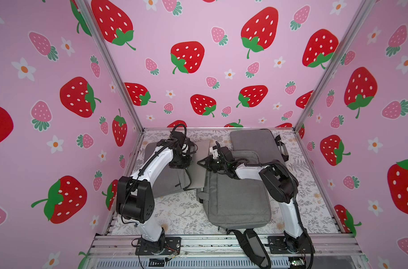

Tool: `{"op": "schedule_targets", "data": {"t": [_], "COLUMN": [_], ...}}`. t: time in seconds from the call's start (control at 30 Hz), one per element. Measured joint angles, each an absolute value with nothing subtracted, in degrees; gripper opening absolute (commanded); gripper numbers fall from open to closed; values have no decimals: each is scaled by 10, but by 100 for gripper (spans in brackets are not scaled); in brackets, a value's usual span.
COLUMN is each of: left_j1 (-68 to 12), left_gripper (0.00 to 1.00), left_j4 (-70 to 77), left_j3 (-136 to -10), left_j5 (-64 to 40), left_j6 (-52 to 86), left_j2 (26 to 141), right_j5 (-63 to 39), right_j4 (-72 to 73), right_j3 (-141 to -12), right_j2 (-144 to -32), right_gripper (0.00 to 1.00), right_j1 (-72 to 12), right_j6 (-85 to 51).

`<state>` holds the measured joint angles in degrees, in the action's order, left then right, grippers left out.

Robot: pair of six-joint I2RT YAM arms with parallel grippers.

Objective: Open the zippered laptop bag and take out the laptop
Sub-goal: Take out the laptop from the zippered laptop bag, then close the bag flap on the zippered laptop bag.

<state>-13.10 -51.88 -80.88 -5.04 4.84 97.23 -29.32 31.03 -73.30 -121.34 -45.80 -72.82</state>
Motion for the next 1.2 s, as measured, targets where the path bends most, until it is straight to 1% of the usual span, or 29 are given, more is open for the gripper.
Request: {"op": "schedule_targets", "data": {"t": [0.33,0.4,0.47,0.5,0.57,0.67,0.77,0.8,0.87,0.9,1.0,1.03,1.2], "left_j1": [-131,-132,-133,-134,-136,-138,-138,-138,-138,-138,-137,-137,-122], "left_gripper": [0,3,5,10,12,26,36,39,41,42,50,51,65], "left_j4": [-500,-500,-503,-508,-518,-538,-555,-556,-557,-555,-550,-548,-524], "left_j3": [-787,-787,-787,-787,-787,-787,-781,-777,-765,-755,-705,-688,-557], "left_j5": [-50,-49,-49,-48,-45,-36,-32,-32,-37,-38,-34,-32,-22], "left_j6": [30,33,40,44,56,79,119,135,170,192,265,289,448], "left_j2": [1006,1006,1006,1006,1006,1000,976,961,932,914,858,843,736], "right_j5": [-328,-334,-338,-341,-346,-352,-360,-362,-364,-365,-365,-366,-366], "right_j4": [266,251,233,223,199,163,140,133,120,116,104,98,84], "right_j3": [-617,-601,-589,-584,-574,-561,-548,-546,-544,-543,-542,-542,-538], "right_j2": [-1086,-1064,-1041,-1030,-1006,-967,-935,-927,-917,-915,-911,-910,-906], "right_gripper": [0,0,0,0,0,0,0,0,0,0,0,0,0], "right_j1": [-406,-397,-388,-385,-378,-366,-356,-353,-349,-347,-342,-341,-336], "right_j6": [-680,-668,-656,-648,-634,-609,-591,-585,-576,-571,-560,-557,-550]}}
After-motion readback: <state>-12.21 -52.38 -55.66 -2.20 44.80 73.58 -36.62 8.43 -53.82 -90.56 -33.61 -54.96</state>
